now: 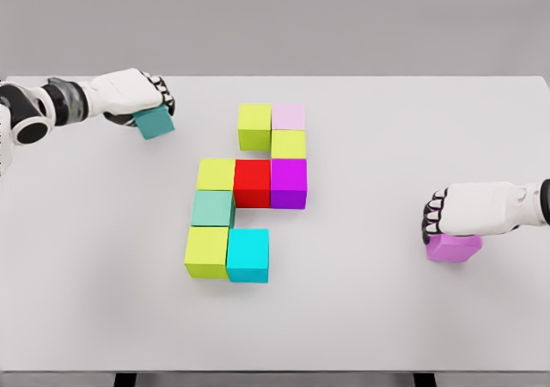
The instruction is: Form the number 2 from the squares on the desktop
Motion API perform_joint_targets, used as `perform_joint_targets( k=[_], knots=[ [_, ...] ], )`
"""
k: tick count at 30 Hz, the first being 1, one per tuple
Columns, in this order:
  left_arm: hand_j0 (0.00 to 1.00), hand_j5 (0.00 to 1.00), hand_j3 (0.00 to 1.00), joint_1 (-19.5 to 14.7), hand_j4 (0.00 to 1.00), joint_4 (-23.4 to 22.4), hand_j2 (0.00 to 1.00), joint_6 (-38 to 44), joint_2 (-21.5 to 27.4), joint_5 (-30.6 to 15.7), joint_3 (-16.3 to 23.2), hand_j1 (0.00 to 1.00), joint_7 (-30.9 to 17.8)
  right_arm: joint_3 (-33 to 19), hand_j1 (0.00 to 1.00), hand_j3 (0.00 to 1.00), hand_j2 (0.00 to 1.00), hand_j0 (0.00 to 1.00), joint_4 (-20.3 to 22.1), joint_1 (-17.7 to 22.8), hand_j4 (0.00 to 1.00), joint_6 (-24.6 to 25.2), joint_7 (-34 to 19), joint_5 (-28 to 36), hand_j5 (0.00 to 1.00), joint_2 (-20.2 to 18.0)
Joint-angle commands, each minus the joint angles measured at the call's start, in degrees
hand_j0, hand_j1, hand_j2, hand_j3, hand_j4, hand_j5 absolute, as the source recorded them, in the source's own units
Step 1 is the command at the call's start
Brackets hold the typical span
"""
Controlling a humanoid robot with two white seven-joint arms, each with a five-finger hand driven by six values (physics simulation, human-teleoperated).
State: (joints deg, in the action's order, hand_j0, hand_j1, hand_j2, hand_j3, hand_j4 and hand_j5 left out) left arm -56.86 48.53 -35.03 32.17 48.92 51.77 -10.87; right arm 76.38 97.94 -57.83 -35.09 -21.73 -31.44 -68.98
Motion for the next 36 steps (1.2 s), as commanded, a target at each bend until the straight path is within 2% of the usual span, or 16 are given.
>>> perform_joint_targets(
  k=[1,8,23,24,27,36],
  knots=[
    [0.62,0.62,0.62,-0.18,0.62,-1.60,0.62,0.03,-1.58,-0.23,-0.09,0.62,0.06,-1.05,0.67,0.67,0.67,0.67,1.12,0.00,0.67,0.09,-0.16,0.50,0.67,-0.19],
    [0.63,0.63,0.63,-0.70,0.63,-2.30,0.63,0.03,-3.42,-0.05,0.00,0.63,0.06,-1.67,0.67,0.67,0.67,0.67,3.14,0.00,0.67,0.09,-0.07,0.76,0.67,0.95],
    [0.65,0.65,0.65,-1.14,0.65,-1.60,0.65,0.03,-6.06,0.03,0.35,0.65,-2.67,-1.67,0.67,0.67,0.67,0.67,3.23,-1.14,0.67,0.09,-0.16,3.58,0.67,9.39],
    [0.67,0.67,0.67,-1.14,0.67,-1.60,0.67,0.03,-6.06,0.03,0.35,0.67,-2.67,-1.67,0.67,0.67,0.67,0.67,3.23,-1.14,0.67,0.09,-0.07,3.58,0.67,10.09],
    [1.00,1.00,1.00,-1.14,1.00,-1.95,1.00,0.03,-6.06,-0.32,0.35,1.00,-2.67,-1.67,0.67,0.67,0.67,0.67,3.23,-1.23,0.67,0.09,-0.07,3.66,0.67,10.80],
    [1.00,1.00,1.00,-2.02,1.00,-2.22,1.00,0.03,-5.36,-1.02,-0.09,1.00,-2.41,-1.67,0.67,0.67,0.67,0.67,3.23,-1.32,0.67,0.09,-0.07,6.74,0.67,13.78]
  ],
)
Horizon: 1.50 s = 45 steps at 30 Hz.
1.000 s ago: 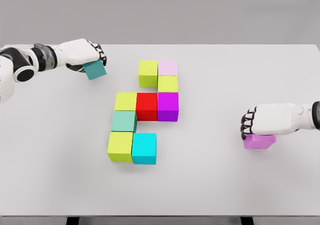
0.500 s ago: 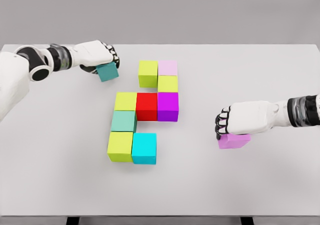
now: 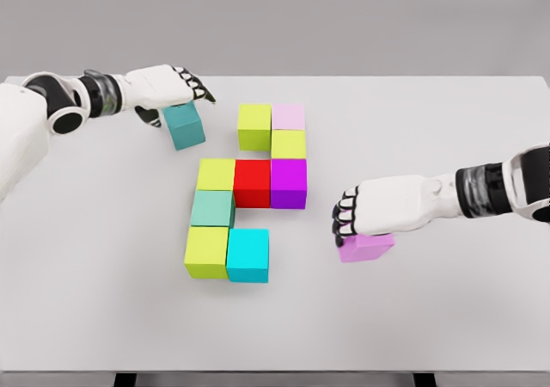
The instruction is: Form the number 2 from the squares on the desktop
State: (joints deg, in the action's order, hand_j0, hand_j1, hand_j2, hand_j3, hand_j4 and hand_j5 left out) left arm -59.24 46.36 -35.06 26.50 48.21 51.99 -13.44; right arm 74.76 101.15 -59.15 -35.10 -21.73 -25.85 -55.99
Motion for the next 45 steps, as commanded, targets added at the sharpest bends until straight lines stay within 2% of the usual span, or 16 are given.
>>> perform_joint_targets(
  k=[1,6,10,11,16,18,19,20,31,34,38,41,45],
  knots=[
    [1.00,1.00,1.00,0.00,1.00,-0.04,1.00,0.06,1.10,-1.72,-0.31,1.00,0.17,-0.05,0.67,0.67,0.67,0.67,0.01,0.09,0.67,0.10,-0.07,1.41,0.67,1.24],
    [1.00,1.00,1.00,0.26,1.00,0.58,1.00,0.06,8.39,-7.43,-0.13,1.00,0.08,0.04,0.67,0.67,0.67,0.67,0.01,0.44,0.67,0.10,0.02,1.76,0.67,3.08],
    [1.00,1.00,1.00,1.05,1.00,0.58,1.00,0.06,10.85,-7.70,0.04,1.00,-0.09,0.04,0.67,0.67,0.67,0.67,0.01,0.62,0.67,0.10,-0.16,1.94,0.67,4.58],
    [0.97,0.97,0.97,1.32,0.97,0.58,0.97,0.06,11.21,-7.43,0.04,0.97,-0.09,0.04,0.67,0.67,0.67,0.67,0.01,0.62,0.67,0.10,-0.16,1.85,0.67,4.75],
    [0.97,0.97,0.97,2.72,0.97,0.49,0.97,0.06,10.68,-6.20,0.13,0.97,-1.14,0.04,0.69,0.69,0.69,0.69,-0.08,0.79,0.69,0.10,-0.07,1.77,0.69,4.75],
    [0.97,0.97,0.97,2.81,0.97,0.49,0.97,0.06,10.59,-6.11,0.22,0.97,-1.94,0.04,0.74,0.74,0.74,0.74,-0.08,0.70,0.74,0.10,-0.07,1.77,0.74,4.66],
    [0.97,0.97,0.97,2.99,0.97,0.49,0.97,0.06,10.59,-6.11,0.92,0.97,-2.11,-0.05,0.86,0.86,0.86,0.86,-0.08,0.70,0.86,0.10,-0.07,1.50,0.86,4.66],
    [0.97,0.97,0.97,2.99,0.97,0.49,0.97,0.06,10.59,-6.11,0.92,0.97,-2.38,0.04,0.90,0.90,0.90,0.90,-0.08,0.79,0.90,0.10,-0.07,1.41,0.90,4.58],
    [0.99,0.99,0.99,3.08,0.99,0.67,0.99,0.06,8.66,-6.11,1.27,0.99,-3.61,-0.22,0.92,0.92,0.92,0.92,0.01,0.62,0.92,0.10,0.11,1.94,0.92,3.96],
    [0.99,0.99,0.99,2.81,0.99,0.67,0.99,0.06,8.48,-6.11,1.27,0.99,-4.57,-3.91,0.98,0.98,0.98,0.98,0.01,0.62,0.98,0.10,0.37,5.09,0.98,0.36],
    [1.00,1.00,1.00,2.55,1.00,0.49,1.00,0.06,7.69,-6.11,1.19,1.00,-4.84,-7.96,0.98,0.98,0.98,0.98,0.01,0.70,0.98,0.10,0.28,9.32,0.98,-5.97],
    [1.00,1.00,1.00,2.28,1.00,0.31,1.00,0.06,7.69,-6.11,1.19,1.00,-4.75,-7.26,0.98,0.98,0.98,0.98,-0.08,0.79,0.98,0.10,0.11,8.88,0.98,-10.19],
    [1.00,1.00,1.00,2.02,1.00,0.05,1.00,0.06,6.99,-6.11,1.19,1.00,-4.84,-1.81,0.98,0.98,0.98,0.98,-0.17,0.79,0.98,0.10,0.11,5.10,0.98,-10.63]
  ],
)
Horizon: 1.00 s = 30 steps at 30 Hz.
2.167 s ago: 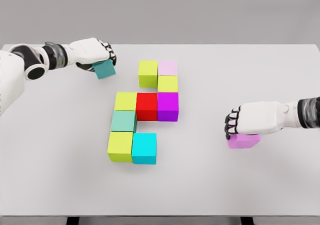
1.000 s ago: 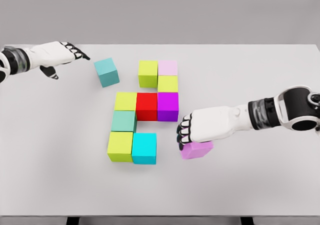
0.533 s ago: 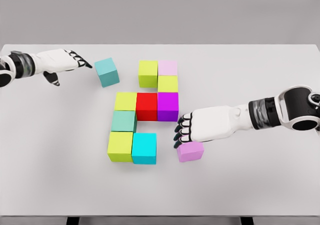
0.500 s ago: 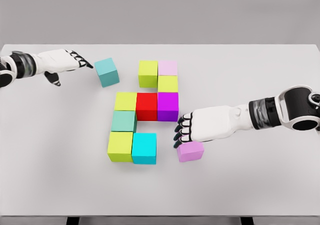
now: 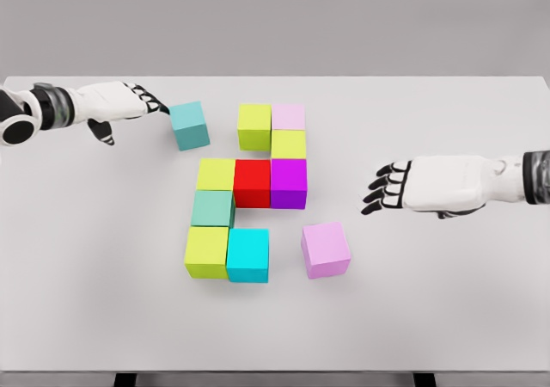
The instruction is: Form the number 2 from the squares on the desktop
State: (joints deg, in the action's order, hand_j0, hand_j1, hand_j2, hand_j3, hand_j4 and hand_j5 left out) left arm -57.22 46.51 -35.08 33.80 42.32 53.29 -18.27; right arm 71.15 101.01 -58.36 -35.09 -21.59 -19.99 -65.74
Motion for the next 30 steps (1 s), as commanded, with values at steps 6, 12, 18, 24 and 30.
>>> perform_joint_targets(
  k=[6,12,18,24,30],
  knots=[
    [1.00,1.00,1.00,-0.09,1.00,-0.19,1.00,0.08,-1.19,-0.22,-0.20,1.00,-0.01,6.28,0.98,0.98,0.98,0.98,-0.28,0.00,0.98,0.09,0.06,-4.71,0.98,2.28],
    [1.00,1.00,1.00,0.09,1.00,-0.37,1.00,0.08,-1.19,-0.22,-0.64,1.00,-0.01,6.28,0.98,0.98,0.98,0.98,-0.28,0.00,0.98,0.09,0.06,-5.59,0.98,2.89],
    [1.00,1.00,1.00,0.53,1.00,0.51,1.00,0.08,0.56,-1.19,-0.47,1.00,-0.01,6.28,0.98,0.98,0.98,0.98,-0.37,0.00,0.98,0.09,-0.12,-5.85,0.98,5.09],
    [1.00,1.00,1.00,0.70,1.00,1.74,1.00,0.08,2.59,-1.19,-0.20,1.00,0.07,6.36,0.98,0.98,0.98,0.98,-0.37,0.00,0.98,0.09,-0.12,-5.94,0.98,6.06],
    [1.00,1.00,1.00,0.88,1.00,4.12,1.00,0.08,2.76,-0.93,1.29,1.00,0.07,6.36,0.97,0.97,0.97,0.97,-0.28,0.00,0.97,0.09,-0.20,-5.94,0.97,7.11]
  ],
)
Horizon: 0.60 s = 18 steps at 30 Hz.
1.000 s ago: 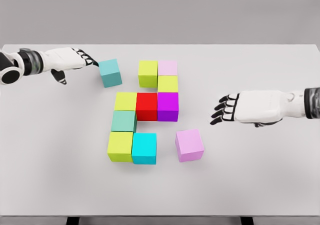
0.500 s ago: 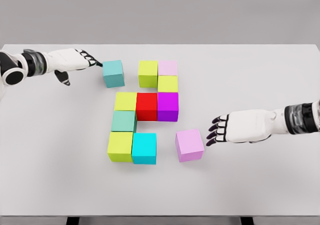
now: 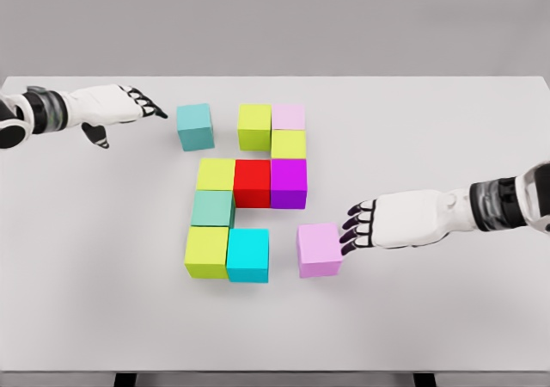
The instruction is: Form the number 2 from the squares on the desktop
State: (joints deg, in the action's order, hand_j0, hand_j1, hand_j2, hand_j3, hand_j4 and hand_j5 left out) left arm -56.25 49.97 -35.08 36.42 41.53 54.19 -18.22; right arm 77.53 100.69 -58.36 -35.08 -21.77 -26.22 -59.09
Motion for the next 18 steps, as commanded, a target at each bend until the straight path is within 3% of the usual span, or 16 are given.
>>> perform_joint_targets(
  k=[1,10,18],
  knots=[
    [1.00,1.00,1.00,0.09,1.00,0.66,1.00,0.08,0.14,-0.13,0.39,1.00,0.03,-0.01,0.97,0.97,0.97,0.97,0.03,0.00,0.97,0.08,-0.03,0.29,0.97,0.56],
    [1.00,1.00,1.00,0.97,1.00,1.36,1.00,0.08,-0.12,0.04,0.48,1.00,0.03,-0.71,0.97,0.97,0.97,0.97,-2.87,-0.09,0.97,0.08,-0.03,-0.06,0.97,-0.06],
    [1.00,1.00,1.00,0.97,1.00,1.36,1.00,0.08,-0.74,-0.05,1.27,1.00,-0.06,-0.63,0.97,0.97,0.97,0.97,-3.05,0.00,0.97,0.08,-0.11,-0.15,0.97,1.52]
  ],
)
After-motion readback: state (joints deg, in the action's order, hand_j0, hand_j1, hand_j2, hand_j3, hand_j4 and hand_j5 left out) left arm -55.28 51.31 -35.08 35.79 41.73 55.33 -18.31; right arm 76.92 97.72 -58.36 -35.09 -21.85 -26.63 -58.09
